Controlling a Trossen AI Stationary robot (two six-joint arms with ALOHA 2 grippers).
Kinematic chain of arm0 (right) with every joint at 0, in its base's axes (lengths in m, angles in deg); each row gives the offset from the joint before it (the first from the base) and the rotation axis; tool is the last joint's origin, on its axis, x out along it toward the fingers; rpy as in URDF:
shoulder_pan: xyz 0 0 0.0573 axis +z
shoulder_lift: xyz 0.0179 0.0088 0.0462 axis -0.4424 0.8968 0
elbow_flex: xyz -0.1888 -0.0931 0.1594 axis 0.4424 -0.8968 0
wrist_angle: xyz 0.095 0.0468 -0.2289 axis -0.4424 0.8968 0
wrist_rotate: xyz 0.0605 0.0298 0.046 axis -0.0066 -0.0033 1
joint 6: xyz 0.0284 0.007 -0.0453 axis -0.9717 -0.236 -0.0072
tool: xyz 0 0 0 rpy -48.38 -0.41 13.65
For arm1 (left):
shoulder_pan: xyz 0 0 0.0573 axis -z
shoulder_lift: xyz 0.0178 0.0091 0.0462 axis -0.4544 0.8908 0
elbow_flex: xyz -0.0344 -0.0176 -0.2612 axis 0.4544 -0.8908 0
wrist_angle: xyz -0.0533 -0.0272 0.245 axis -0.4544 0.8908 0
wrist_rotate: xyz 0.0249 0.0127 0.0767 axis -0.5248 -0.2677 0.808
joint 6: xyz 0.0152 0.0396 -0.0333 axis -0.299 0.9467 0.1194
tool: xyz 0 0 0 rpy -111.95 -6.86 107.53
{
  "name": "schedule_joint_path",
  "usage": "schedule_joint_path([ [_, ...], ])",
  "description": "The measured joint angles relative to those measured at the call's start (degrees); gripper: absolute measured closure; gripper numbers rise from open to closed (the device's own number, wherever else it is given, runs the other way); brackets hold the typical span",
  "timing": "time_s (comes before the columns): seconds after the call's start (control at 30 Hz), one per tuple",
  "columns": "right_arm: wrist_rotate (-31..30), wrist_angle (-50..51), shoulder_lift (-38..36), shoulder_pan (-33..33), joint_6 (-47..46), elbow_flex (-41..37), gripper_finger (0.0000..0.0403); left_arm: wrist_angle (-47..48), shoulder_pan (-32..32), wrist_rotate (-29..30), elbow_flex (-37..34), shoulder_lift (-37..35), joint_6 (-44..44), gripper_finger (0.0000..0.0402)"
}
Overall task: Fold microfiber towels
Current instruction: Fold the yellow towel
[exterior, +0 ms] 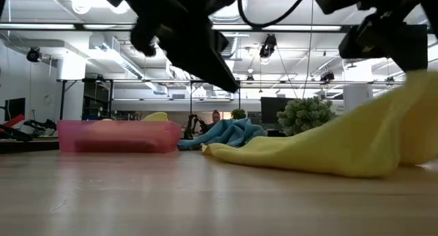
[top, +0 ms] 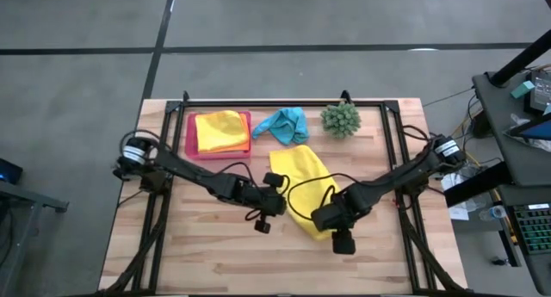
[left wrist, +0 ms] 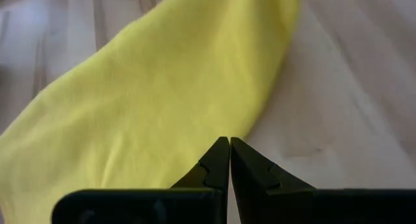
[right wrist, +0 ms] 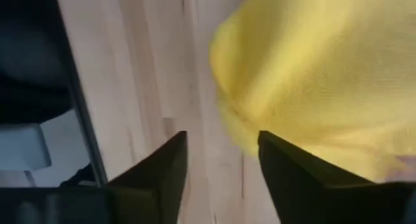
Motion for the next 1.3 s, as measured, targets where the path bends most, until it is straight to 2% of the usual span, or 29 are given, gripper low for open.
schedule_joint_path([
  [0.17, -1.6, 0.0, -3.2, 1.5, -1.1, 0.1, 0.0189, -6.1, -1.9, 0.5, 0.0, 3.8, 2.0, 0.0401],
  [0.27, -9.7, -0.1, -5.5, 2.3, -1.4, 0.1, 0.0180, -9.2, -3.7, 0.9, 0.0, 5.8, 3.0, 0.0401],
  [0.37, -17.1, -0.2, -7.8, 3.0, -1.0, -0.7, 0.0181, -12.3, -5.7, 0.9, 0.0, 8.6, 3.0, 0.0401],
  [0.5, -23.7, -4.5, -10.9, 3.3, 0.3, -3.5, 0.0192, -13.9, -7.4, 1.0, 0.2, 12.6, 3.0, 0.0401],
  [0.67, -27.6, -16.3, -14.8, 2.6, 6.3, -10.2, 0.0206, -13.4, -8.0, 1.0, 0.4, 14.7, 2.3, 0.0401],
  [0.87, -28.8, -31.4, -18.8, -0.4, 9.7, -20.5, 0.0220, -6.2, -7.6, -1.4, 0.3, 13.7, -1.9, 0.0401],
  [1.07, -28.9, -44.1, -19.9, -4.9, 9.7, -28.3, 0.0227, 3.5, -6.5, -6.5, 0.4, 12.7, -6.0, 0.0401],
  [1.2, -32.0, -47.2, -18.2, -8.4, 6.4, -30.3, 0.0227, 9.8, -5.4, -12.5, 0.3, 10.7, -6.0, 0.0401],
  [1.3, -34.8, -47.5, -15.8, -10.8, 3.6, -30.9, 0.0230, 13.6, -4.6, -14.2, -0.1, 8.3, -6.1, 0.0402],
])
